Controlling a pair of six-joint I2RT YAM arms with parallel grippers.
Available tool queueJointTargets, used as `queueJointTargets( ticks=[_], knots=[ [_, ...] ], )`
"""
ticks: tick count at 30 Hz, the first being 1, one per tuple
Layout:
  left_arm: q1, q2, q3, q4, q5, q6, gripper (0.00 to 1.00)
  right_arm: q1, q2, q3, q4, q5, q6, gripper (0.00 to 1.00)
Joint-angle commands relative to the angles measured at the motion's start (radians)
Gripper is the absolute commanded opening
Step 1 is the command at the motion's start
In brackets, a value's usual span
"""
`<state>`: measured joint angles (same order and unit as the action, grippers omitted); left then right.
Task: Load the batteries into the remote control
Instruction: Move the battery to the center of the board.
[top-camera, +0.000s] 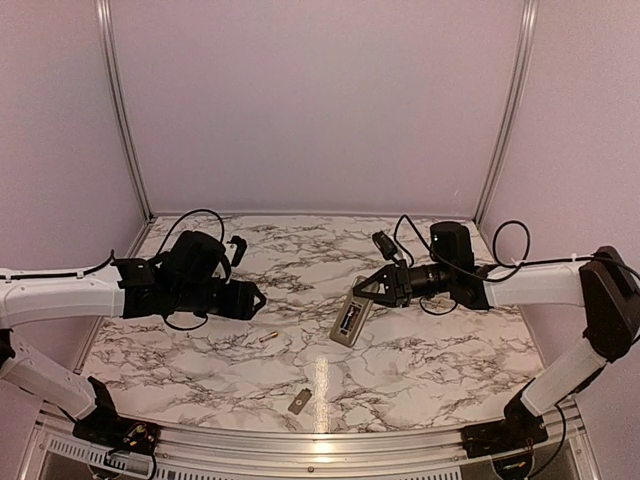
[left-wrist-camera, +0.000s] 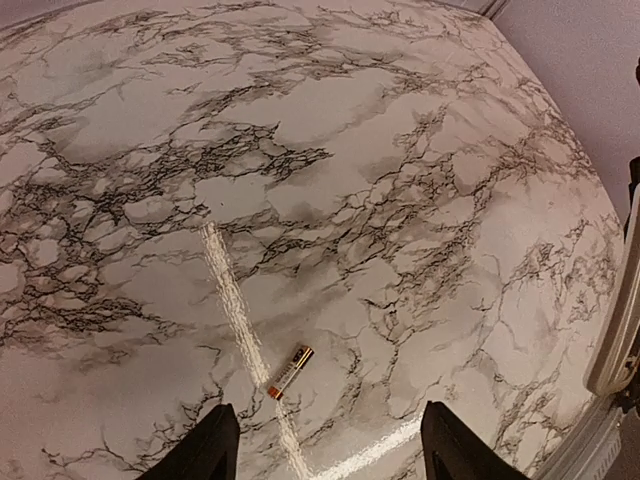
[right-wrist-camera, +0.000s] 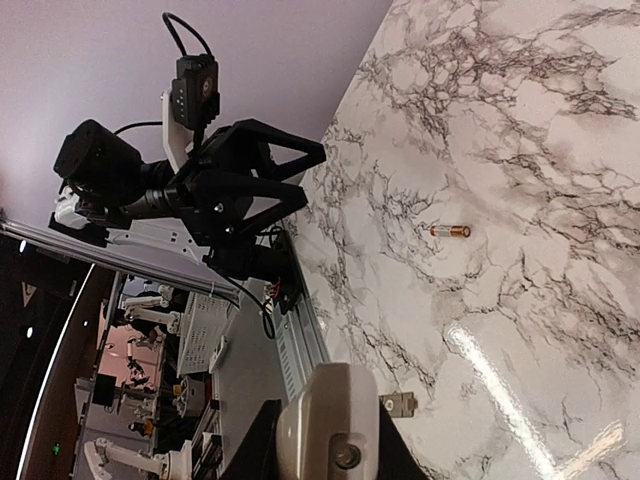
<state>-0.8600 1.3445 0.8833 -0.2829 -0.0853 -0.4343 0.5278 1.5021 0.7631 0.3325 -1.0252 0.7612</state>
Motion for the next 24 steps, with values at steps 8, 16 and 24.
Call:
queueJointTargets(
  ticks=[8, 16, 24],
  knots=[
    [-0.203, 0.203, 0.204, -0.327, -0.409, -0.854, 0.57, -0.012, 0.038, 0.082, -0.046, 0.058, -0.064, 0.0],
    [-0.242, 0.307, 0.224, -0.301, -0.279, -1.099, 0.5, -0.035, 0.029, 0.079, -0.065, 0.057, -0.08, 0.0],
    [-0.24, 0.368, 0.191, -0.244, -0.297, -1.164, 0.6, -0.043, 0.026, 0.078, -0.068, 0.052, -0.086, 0.0]
  ],
)
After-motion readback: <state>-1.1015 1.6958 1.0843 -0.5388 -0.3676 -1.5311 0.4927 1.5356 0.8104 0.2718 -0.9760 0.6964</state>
